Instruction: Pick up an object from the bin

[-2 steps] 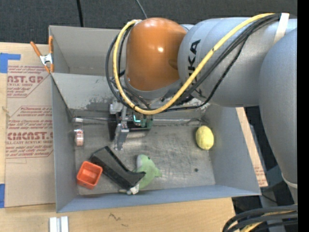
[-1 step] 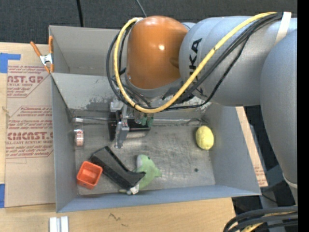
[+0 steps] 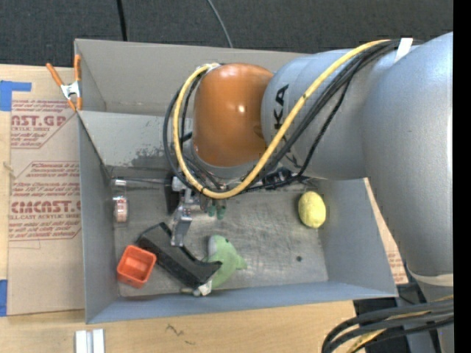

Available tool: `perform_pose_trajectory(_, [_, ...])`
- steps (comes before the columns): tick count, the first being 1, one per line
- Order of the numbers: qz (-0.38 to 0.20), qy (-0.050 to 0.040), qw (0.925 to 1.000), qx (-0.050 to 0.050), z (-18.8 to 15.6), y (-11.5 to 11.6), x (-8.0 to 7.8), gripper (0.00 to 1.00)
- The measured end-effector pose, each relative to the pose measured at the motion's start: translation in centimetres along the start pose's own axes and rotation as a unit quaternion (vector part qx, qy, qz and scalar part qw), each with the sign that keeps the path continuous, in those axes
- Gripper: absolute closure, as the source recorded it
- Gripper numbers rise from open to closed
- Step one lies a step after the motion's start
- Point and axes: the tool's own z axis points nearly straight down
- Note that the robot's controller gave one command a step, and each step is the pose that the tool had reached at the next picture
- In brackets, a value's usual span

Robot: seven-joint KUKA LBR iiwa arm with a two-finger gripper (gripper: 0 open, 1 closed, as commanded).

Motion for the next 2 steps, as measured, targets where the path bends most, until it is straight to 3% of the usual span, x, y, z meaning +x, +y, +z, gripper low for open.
perform_pose_trajectory(1, [0.122,0.0017,0.9925,0.001,1.8,-2.9,4.4,0.00])
perform_pose_trajectory(2, [0.084,0.0015,0.9965,0.002,4.0,0.1,5.4,0.00])
